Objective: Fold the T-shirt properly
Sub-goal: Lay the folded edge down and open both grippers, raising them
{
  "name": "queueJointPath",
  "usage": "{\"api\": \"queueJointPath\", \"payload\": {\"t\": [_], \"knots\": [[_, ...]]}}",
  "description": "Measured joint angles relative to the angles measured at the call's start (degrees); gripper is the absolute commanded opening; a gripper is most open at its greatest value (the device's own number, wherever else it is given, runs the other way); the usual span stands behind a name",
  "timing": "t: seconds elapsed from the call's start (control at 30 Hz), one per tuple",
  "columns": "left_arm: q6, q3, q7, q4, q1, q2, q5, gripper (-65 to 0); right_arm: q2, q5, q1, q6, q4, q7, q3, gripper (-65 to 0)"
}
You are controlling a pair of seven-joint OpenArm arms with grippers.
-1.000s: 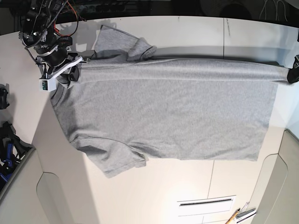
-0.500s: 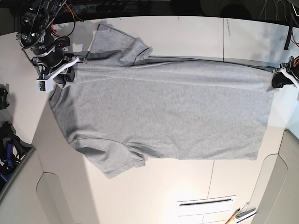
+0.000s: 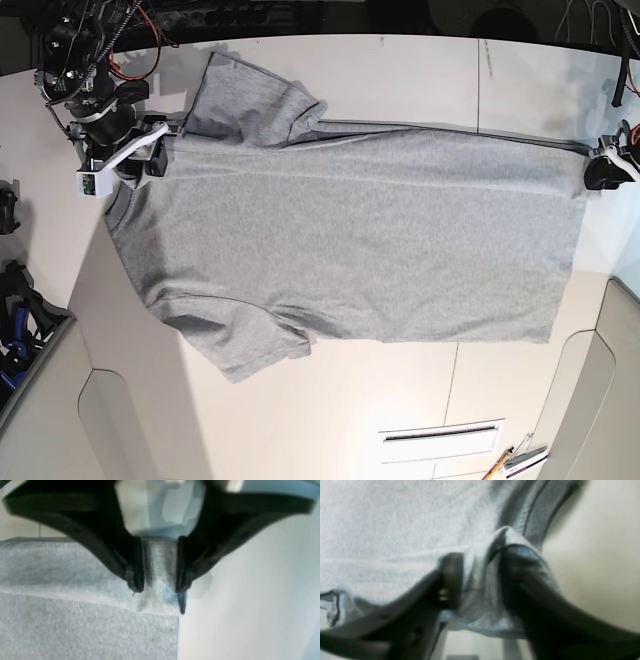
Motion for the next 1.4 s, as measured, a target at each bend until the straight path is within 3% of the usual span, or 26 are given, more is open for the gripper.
{"api": "queueJointPath", "payload": {"t": [0.4,0.57,0.7,1.03,1.2,1.4], "knots": [[0.0,-9.8,0.7,0.0,0.0,-0.2,-5.2,-39.5,0.0,0.0,0.0,-0.2,11.1,-1.0,0.0,-33.3],[-0.3,-10.4,1.8,0.0,0.0,-1.5,-6.4,-39.5,0.0,0.0,-0.7,-0.1,16.7,-6.6,0.0,-33.3],[-0.3,-10.5,1.9,0.0,0.0,-1.7,-7.2,-39.5,-0.2,3.3,-5.1,-0.2,19.1,-6.8,0.1,-33.3],[-0.5,-10.5,2.0,0.0,0.0,-1.9,-7.4,-39.5,-0.4,4.8,-15.8,-0.2,19.3,-6.9,1.5,-33.3],[-0.5,-10.5,2.0,0.0,0.0,-3.9,-7.8,-39.5,-0.4,6.5,-16.9,-0.2,17.9,-6.2,2.3,-33.3],[-0.5,-10.5,2.0,0.0,0.0,-5.7,-8.1,-39.5,-3.6,10.1,-16.9,0.3,9.0,-5.9,2.3,-33.3]]}}
